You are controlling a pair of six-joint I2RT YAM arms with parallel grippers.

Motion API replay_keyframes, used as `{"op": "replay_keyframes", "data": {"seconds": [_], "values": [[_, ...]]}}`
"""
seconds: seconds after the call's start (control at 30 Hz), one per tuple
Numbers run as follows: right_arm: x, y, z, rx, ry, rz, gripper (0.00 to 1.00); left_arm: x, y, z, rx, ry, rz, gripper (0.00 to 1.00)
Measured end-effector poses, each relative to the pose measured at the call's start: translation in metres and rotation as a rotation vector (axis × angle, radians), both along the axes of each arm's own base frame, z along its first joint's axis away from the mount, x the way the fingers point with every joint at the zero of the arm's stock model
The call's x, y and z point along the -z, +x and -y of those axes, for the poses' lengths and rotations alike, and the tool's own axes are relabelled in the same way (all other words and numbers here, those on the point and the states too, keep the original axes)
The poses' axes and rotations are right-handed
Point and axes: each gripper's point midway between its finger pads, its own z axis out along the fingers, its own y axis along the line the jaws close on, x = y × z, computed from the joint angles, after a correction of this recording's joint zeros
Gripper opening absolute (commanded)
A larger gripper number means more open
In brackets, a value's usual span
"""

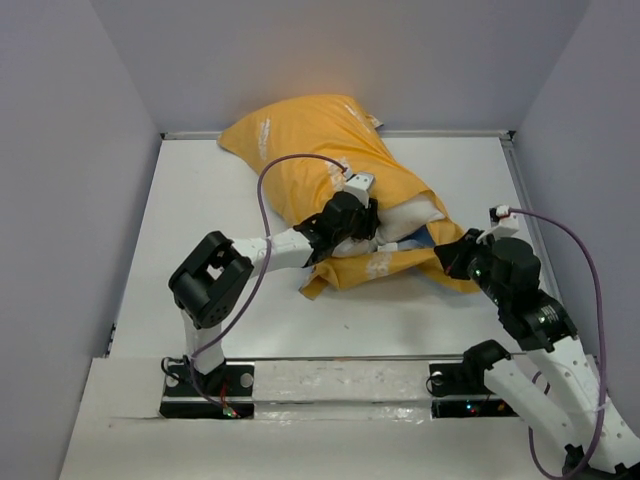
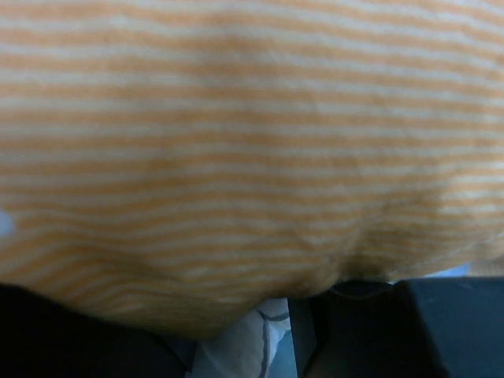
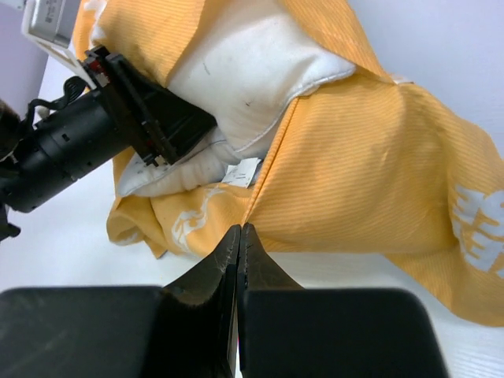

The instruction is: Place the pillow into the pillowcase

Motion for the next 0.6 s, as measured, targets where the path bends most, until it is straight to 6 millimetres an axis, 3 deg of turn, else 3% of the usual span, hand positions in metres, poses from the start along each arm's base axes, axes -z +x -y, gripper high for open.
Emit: {"op": "replay_keyframes", "data": {"seconds": [0.17, 0.4, 0.6], "values": [[-0.020, 0.000, -0.009, -0.067, -0.009, 0.021, 0.00, 0.005, -0.003, 0.003, 0.023, 0.000, -0.009, 0.51], [-0.038, 0.007, -0.052, -0.275, 0.066, 0.048, 0.00, 0.019, -0.017, 0.001, -0.002, 0.033, 0.015, 0.48], [-0.034, 0.007, -0.039, -0.204, 0.023, -0.009, 0.00, 0.023, -0.040, -0.030, -0.042, 0.037, -0.001, 0.46]]}}
